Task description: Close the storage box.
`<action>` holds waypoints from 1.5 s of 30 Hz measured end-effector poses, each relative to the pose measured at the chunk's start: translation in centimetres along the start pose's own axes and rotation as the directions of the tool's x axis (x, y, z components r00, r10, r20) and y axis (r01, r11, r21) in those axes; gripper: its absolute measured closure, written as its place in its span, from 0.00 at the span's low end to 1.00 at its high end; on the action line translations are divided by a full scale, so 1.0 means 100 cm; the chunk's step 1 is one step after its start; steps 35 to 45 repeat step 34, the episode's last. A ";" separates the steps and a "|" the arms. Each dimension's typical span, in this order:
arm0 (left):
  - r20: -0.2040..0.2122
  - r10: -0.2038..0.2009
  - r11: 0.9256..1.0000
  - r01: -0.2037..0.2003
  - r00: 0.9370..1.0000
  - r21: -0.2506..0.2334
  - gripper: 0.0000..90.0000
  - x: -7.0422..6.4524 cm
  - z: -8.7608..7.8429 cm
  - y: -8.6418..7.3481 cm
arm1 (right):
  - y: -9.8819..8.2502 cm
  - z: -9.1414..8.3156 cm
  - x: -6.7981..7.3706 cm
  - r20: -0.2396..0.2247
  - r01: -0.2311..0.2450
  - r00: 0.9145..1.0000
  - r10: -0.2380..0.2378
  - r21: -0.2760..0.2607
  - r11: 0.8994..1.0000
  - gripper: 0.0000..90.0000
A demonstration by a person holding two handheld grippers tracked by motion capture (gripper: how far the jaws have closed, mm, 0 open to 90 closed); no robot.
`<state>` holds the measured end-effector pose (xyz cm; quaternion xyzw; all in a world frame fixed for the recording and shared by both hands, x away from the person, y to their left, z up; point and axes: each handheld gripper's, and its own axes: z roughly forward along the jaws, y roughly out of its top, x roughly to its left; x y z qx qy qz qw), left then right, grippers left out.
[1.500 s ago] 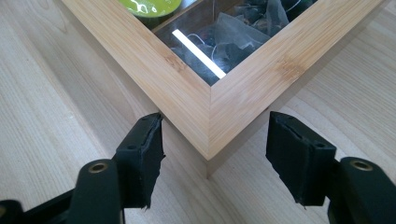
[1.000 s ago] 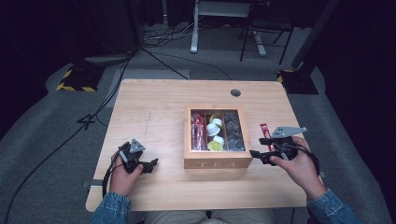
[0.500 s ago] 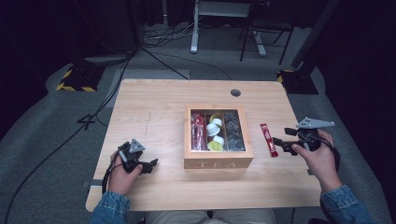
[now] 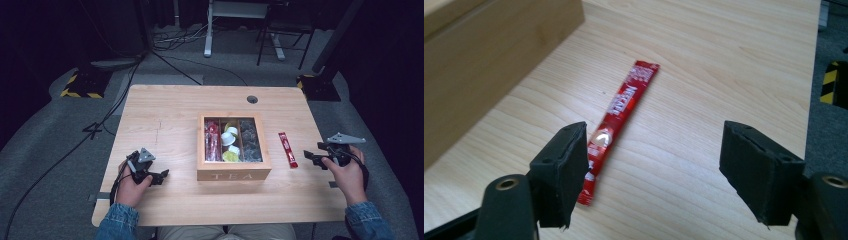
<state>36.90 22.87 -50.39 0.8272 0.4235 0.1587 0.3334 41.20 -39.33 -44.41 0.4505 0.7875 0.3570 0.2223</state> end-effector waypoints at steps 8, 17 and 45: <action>0.000 -0.001 1.000 0.001 1.000 0.000 0.14 0.000 0.000 0.000 | -0.024 0.023 -0.010 0.020 -0.052 0.998 0.052 0.008 0.999 0.31; 0.000 -0.005 1.000 0.005 1.000 0.000 0.14 0.000 0.000 0.000 | -0.042 0.035 -0.019 0.040 -0.073 0.997 0.072 0.024 0.997 0.30; -0.022 -0.019 1.000 0.019 1.000 0.001 0.13 -0.002 0.000 0.000 | -0.048 0.036 -0.017 0.068 -0.088 0.994 0.085 0.042 0.995 0.15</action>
